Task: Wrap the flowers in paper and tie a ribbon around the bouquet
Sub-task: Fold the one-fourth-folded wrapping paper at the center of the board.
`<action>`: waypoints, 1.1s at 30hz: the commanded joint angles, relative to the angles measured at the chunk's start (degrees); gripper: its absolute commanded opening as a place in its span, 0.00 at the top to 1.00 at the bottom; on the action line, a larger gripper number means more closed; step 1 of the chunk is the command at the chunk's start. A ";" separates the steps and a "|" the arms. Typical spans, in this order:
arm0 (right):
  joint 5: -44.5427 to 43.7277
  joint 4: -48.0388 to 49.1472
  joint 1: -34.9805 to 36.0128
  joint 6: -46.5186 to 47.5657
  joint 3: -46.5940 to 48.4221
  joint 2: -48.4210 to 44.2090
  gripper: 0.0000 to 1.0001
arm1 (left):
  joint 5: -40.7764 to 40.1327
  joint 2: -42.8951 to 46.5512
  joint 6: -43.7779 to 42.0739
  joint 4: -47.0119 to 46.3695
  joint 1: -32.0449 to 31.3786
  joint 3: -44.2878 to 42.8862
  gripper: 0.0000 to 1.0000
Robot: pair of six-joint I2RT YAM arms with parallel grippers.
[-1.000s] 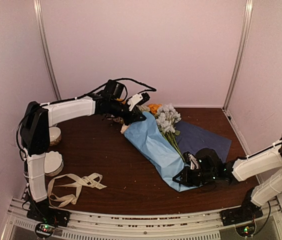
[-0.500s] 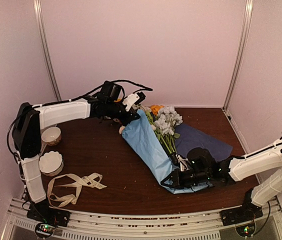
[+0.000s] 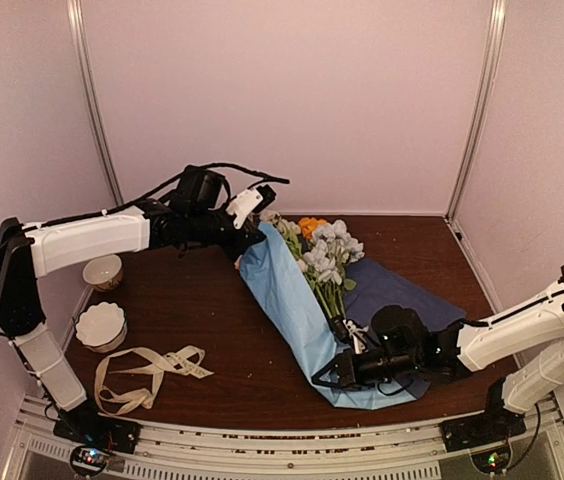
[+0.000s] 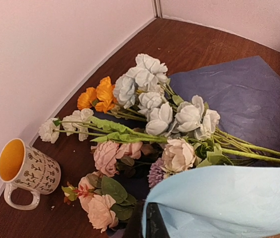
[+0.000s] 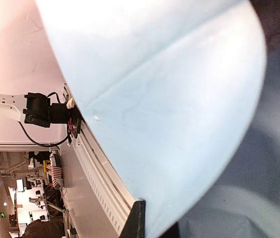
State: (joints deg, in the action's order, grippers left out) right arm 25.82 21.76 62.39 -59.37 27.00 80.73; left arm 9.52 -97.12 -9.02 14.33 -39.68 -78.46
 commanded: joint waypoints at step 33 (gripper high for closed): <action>-6.31 8.15 -5.30 -12.85 -11.88 4.59 1.00 | -30.64 -21.24 2.60 13.59 -1.22 -30.58 0.36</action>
State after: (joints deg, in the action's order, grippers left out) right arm 19.46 32.27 57.01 -71.85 15.79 84.79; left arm -15.38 -123.59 -6.17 25.32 -41.36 -108.66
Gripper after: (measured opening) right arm 0.002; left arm 0.597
